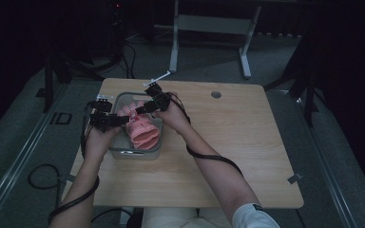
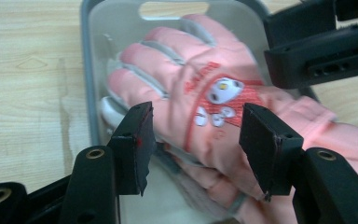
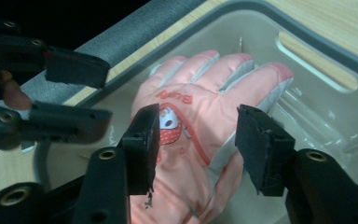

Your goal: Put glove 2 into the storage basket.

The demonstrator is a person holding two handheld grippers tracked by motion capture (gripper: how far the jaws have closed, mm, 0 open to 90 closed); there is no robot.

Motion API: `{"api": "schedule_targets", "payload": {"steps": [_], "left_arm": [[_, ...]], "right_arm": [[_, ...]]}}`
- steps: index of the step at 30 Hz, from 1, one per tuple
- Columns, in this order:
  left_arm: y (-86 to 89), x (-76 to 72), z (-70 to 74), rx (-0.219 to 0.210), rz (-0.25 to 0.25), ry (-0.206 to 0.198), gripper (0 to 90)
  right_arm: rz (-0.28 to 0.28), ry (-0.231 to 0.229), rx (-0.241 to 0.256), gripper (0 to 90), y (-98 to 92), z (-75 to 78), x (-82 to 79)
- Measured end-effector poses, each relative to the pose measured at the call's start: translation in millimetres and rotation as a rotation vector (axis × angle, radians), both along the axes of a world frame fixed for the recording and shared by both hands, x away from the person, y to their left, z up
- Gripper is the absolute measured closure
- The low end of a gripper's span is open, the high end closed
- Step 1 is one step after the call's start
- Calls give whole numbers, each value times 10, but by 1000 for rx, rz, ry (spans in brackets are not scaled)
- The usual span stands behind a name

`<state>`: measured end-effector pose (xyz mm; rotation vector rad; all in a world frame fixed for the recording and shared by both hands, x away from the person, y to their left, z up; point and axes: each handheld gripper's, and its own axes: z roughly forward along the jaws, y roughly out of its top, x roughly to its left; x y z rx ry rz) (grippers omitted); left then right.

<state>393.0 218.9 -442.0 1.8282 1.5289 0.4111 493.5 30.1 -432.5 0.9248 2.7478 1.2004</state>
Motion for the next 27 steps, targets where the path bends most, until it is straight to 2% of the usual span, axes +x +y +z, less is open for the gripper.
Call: {"api": "schedule_targets", "payload": {"steps": [6, 11, 14, 16, 18, 20, 21, 23, 25, 27], "left_arm": [[-125, -95, 93, -4, -38, -46, 415], [-303, -194, 199, 16, -74, -122, 387], [-429, -243, 228, 12, -124, -146, 323], [-495, -273, 234, -5, -157, -162, 204], [-566, -301, 241, -26, -180, -176, 177], [-638, -334, 244, -31, -192, -202, 164], [-673, -349, 243, -35, -197, -208, 135], [-744, -362, 234, -29, -215, -209, 107], [-816, -370, 218, -47, -244, -198, 14], [-895, -394, 206, -39, -261, -208, 14]], "right_arm": [[10, -20, 15, 438, -155, 109, -76], [10, -29, 51, 393, -356, 160, -165], [11, -25, 60, 339, -469, 157, -212], [13, -35, 73, 294, -562, 164, -233], [12, -29, 90, 276, -664, 176, -243], [9, -46, 88, 263, -764, 190, -259], [22, -54, 84, 223, -813, 191, -271], [34, -59, 85, 207, -907, 191, -298], [27, -68, 79, 205, -994, 183, -319], [22, -67, 75, 202, -1076, 169, -336]]}}
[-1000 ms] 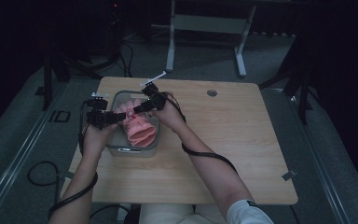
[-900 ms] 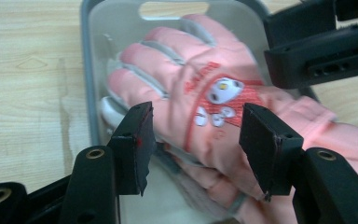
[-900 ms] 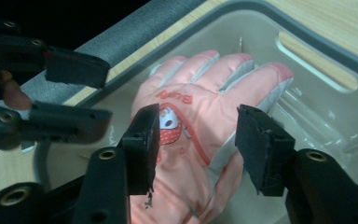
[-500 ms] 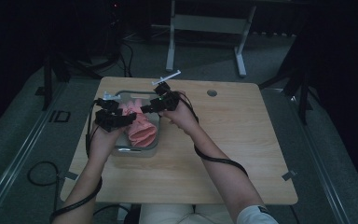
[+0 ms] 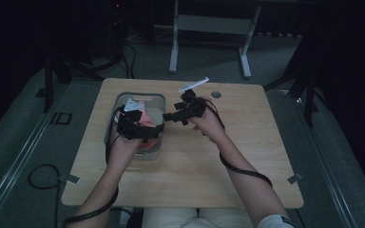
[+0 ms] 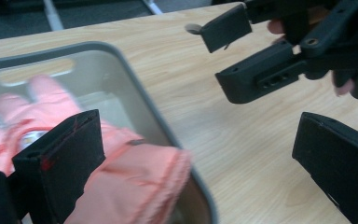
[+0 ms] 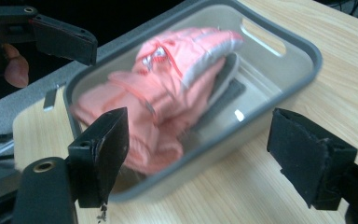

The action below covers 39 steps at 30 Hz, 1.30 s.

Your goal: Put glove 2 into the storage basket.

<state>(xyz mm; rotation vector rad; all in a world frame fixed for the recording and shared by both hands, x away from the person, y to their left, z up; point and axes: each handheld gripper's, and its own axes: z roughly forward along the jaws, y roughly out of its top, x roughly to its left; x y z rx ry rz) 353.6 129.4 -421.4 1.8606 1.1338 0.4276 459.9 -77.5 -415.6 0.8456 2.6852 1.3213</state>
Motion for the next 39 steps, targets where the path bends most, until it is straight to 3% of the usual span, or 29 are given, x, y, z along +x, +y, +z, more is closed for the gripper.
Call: {"api": "schedule_targets", "payload": {"steps": [7, 9, 18, 21, 28, 35, 39], "left_arm": [[-219, -63, -8, -9, -53, -6, 14], [-325, -98, -22, -6, -89, -15, 14], [-638, -210, -148, 4, -191, -22, 14], [-715, -233, -187, 29, -206, -32, 14], [-853, -292, -299, 34, -257, -41, 15], [-1012, -348, -491, 109, -277, -47, 14], [-1053, -362, -567, 106, -292, -37, 14]], "right_arm": [[-28, -36, -10, 198, -226, -72, -70], [-37, -46, -17, 196, -287, -109, -86], [-51, -21, -28, 169, -484, -332, -124], [-53, -17, -36, 169, -544, -396, -136], [-59, -25, -34, 169, -648, -506, -185], [-83, -43, -45, 171, -769, -628, -241], [-97, -50, -41, 178, -834, -723, -273]]}}
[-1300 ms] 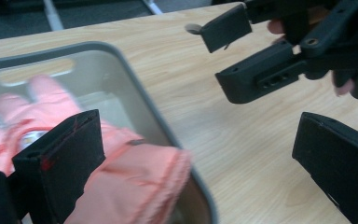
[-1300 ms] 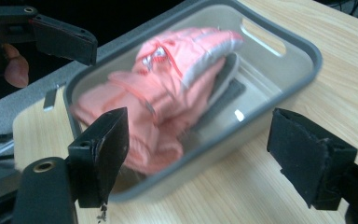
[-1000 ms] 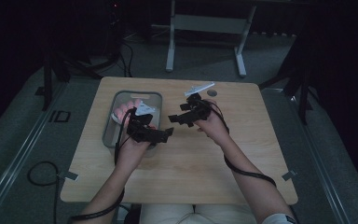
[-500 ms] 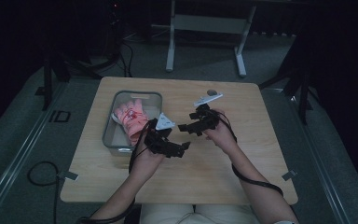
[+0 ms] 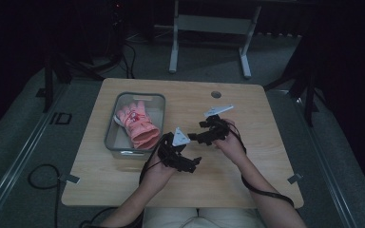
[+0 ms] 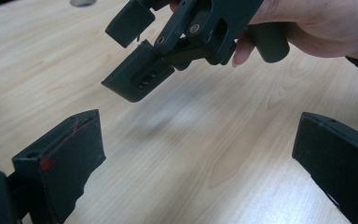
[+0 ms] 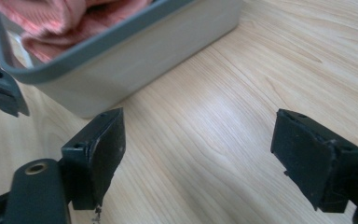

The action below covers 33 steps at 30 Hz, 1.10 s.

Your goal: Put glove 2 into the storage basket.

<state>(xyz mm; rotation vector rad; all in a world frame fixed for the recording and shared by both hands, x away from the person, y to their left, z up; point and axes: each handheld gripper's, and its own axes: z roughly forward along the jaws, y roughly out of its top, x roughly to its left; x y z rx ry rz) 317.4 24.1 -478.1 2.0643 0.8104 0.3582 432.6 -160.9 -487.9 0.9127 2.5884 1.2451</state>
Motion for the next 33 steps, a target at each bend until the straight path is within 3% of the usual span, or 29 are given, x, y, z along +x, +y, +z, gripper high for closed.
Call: {"api": "schedule_targets", "payload": {"steps": [5, 13, 17, 18, 21, 23, 33], "left_arm": [[-31, -24, -105, 14, -23, -6, 14], [-73, -23, -334, 25, -67, 38, 14], [-101, -34, -401, 45, -76, 36, 14], [-108, -44, -439, 61, -86, 19, 14], [-98, -46, -482, 56, -95, 26, 14], [-83, -40, -518, 57, -95, 50, 14], [-50, -77, -625, 51, -75, 43, 14]], "right_arm": [[-21, 0, -8, 178, -126, -167, -46], [-35, 19, -25, 177, -281, -352, -97], [-54, 8, -32, 169, -371, -446, -137], [-56, 10, -30, 169, -390, -460, -143], [-68, 4, -35, 169, -428, -485, -157], [-78, -4, -39, 168, -495, -520, -172], [-98, -22, -35, 154, -661, -657, -258]]}}
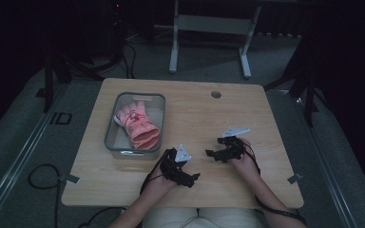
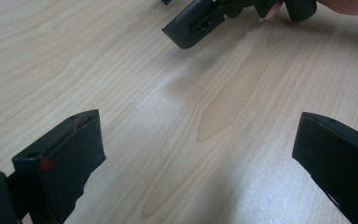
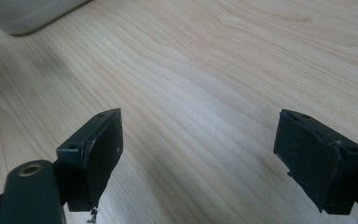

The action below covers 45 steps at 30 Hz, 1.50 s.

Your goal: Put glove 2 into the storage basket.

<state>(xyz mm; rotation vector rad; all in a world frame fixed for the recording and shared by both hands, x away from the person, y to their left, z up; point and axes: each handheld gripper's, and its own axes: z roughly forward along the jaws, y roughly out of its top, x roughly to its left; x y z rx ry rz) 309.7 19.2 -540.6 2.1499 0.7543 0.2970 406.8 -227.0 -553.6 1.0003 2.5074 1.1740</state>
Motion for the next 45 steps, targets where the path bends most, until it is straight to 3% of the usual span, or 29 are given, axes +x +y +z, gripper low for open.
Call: {"api": "schedule_targets", "payload": {"steps": [4, 21, 32, 45], "left_arm": [[5, -31, -25, 6, -6, 2, 14], [48, -80, -161, 25, -19, 10, 14], [54, -82, -165, 25, -16, -17, 14], [48, -98, -169, 17, -19, -29, 14]], "right_arm": [[-1, -7, -14, 144, -65, -42, -39], [-57, -36, 10, 140, -434, -65, -154], [-114, -55, 27, 140, -622, -70, -145], [-135, -48, 33, 141, -656, -70, -124]]}}
